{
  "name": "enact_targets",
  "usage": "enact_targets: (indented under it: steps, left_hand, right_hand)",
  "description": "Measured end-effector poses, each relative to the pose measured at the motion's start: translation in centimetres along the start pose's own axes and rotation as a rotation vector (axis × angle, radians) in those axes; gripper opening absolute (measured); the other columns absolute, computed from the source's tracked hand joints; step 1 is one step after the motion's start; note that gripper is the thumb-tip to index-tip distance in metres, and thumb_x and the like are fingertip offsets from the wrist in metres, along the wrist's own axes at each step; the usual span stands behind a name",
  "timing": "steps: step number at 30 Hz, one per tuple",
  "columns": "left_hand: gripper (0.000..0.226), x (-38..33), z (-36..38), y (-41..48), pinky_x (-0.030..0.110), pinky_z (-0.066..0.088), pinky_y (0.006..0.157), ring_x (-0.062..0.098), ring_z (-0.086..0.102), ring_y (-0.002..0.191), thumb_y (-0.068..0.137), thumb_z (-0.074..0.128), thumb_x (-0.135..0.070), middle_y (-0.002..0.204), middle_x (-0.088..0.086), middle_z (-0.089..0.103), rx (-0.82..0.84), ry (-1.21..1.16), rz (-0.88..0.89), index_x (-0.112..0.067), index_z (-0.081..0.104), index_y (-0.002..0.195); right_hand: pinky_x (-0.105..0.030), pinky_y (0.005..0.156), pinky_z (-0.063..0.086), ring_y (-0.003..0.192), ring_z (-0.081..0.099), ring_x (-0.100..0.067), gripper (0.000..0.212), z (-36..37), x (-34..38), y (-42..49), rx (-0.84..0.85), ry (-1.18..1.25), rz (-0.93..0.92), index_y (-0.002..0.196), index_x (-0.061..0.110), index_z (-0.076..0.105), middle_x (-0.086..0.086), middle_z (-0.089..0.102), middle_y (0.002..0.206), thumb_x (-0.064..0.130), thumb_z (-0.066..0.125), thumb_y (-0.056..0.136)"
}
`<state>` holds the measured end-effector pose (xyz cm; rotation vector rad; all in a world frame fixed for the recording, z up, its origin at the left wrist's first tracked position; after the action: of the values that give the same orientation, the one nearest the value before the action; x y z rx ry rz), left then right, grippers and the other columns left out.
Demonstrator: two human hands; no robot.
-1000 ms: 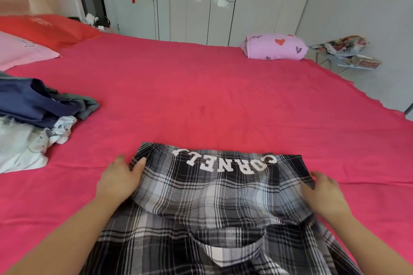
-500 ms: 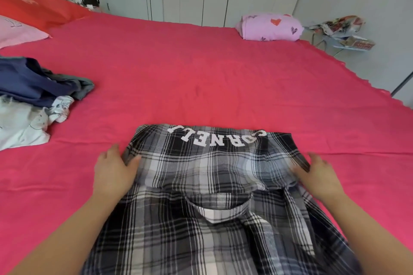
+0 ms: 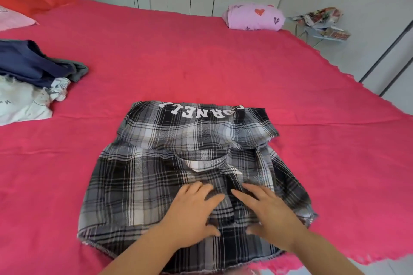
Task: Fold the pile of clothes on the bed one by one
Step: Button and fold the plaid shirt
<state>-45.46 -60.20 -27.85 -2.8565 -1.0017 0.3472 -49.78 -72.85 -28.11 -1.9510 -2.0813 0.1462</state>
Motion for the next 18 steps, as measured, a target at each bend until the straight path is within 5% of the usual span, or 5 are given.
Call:
enact_targets:
  steps: [4, 7, 11, 14, 18]
  left_hand:
    - [0.048, -0.4, -1.2, 0.9, 0.036, 0.024, 0.108, 0.02, 0.03, 0.131, 0.094, 0.043, -0.037, 0.143, -0.004, 0.038, -0.125, 0.015, -0.064, -0.028, 0.036, 0.141]
    - [0.037, -1.2, -2.4, 0.3, 0.032, 0.033, 0.103, 0.014, 0.045, 0.116, 0.095, 0.034, -0.028, 0.124, -0.008, 0.056, -0.242, -0.063, -0.036, -0.023, 0.054, 0.126]
    - [0.049, -0.5, -4.3, -2.0, 0.034, 0.053, 0.078, 0.013, 0.058, 0.081, 0.081, 0.024, -0.032, 0.083, -0.008, 0.067, -0.388, -0.183, 0.02, -0.017, 0.069, 0.088]
    - [0.011, -0.4, -4.5, -3.5, 0.016, 0.053, 0.06, 0.0, 0.059, 0.065, 0.066, 0.069, -0.027, 0.069, -0.019, 0.064, -0.363, -0.02, 0.086, -0.028, 0.071, 0.077]
    - [0.041, -0.3, -1.7, -4.4, 0.014, 0.051, 0.055, -0.002, 0.06, 0.062, 0.038, 0.09, -0.027, 0.067, -0.021, 0.064, -0.237, 0.077, 0.133, -0.034, 0.073, 0.074]
  right_hand:
    - [-0.034, 0.088, 0.051, 0.108, 0.059, -0.021, 0.042, -1.9, -1.2, -0.5, -0.308, 0.12, 0.029, 0.125, 0.028, 0.058, 0.002, 0.065, 0.116, 0.01, 0.056, 0.088]
    - [-0.035, 0.05, 0.054, 0.059, 0.062, -0.02, 0.017, -3.7, -1.0, -2.1, -0.538, 0.083, 0.039, 0.082, 0.019, 0.07, 0.004, 0.065, 0.063, 0.004, 0.065, 0.073]
    - [-0.018, 0.06, 0.042, 0.067, 0.053, -0.012, 0.013, -5.5, 0.7, -4.3, -0.681, 0.219, -0.055, 0.08, 0.022, 0.06, 0.008, 0.06, 0.068, 0.017, 0.049, 0.085]
    - [-0.009, 0.07, 0.032, 0.071, 0.05, -0.006, 0.013, -4.3, 2.5, -5.0, -0.596, 0.205, -0.176, 0.082, 0.031, 0.054, 0.014, 0.058, 0.072, 0.024, 0.045, 0.086]
    - [-0.013, 0.06, 0.038, 0.064, 0.05, -0.004, 0.026, -0.9, 3.4, -4.6, -0.497, 0.023, -0.186, 0.076, 0.034, 0.06, 0.018, 0.053, 0.063, 0.013, 0.068, 0.063]
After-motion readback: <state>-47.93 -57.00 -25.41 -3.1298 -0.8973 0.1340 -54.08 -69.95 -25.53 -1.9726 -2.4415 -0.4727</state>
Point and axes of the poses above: each hand's wrist, its own y-axis towards the middle knuckle, its own z-axis out of the palm, x = y × z, the point moved 9 cm from there along y, towards the middle knuckle
